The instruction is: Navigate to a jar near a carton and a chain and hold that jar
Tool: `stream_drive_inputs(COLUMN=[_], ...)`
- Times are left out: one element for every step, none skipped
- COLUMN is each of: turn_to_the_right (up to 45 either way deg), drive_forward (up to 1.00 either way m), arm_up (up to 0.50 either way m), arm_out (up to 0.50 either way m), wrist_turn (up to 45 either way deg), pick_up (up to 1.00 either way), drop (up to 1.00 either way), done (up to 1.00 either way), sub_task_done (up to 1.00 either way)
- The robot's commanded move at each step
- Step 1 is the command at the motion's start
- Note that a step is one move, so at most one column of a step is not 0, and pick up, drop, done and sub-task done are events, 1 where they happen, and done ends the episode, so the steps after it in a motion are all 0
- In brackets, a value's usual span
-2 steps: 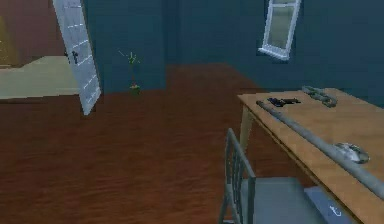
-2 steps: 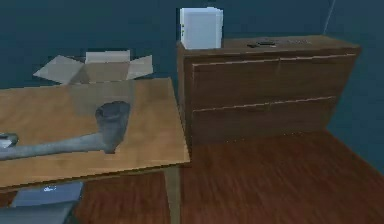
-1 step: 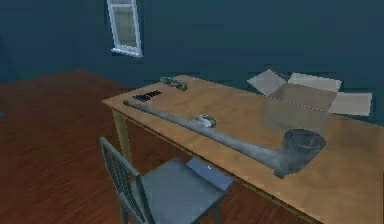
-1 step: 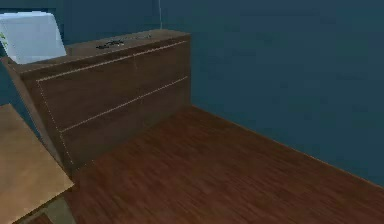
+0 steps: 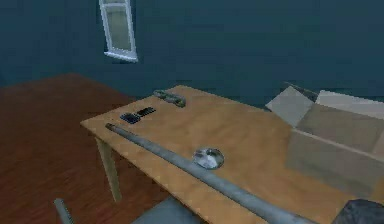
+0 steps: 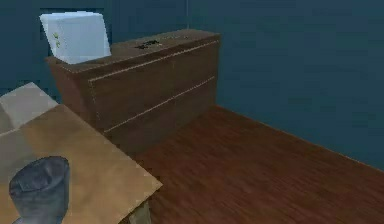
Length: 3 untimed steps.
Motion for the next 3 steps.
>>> stream_drive_inputs(turn_to_the_right=[-45.0, -36.0, 0.0], drive_forward=[0.0, 0.0, 0.0], arm_up=[0.0, 0.0, 0.5], arm_out=[0.0, 0.0, 0.0], wrist_turn=[0.0, 0.0, 0.0], pick_up=[0.0, 0.0, 0.0], drop=[0.0, 0.0, 0.0], done=[0.0, 0.0, 0.0], sub_task_done=[0.0, 0.0, 0.0])
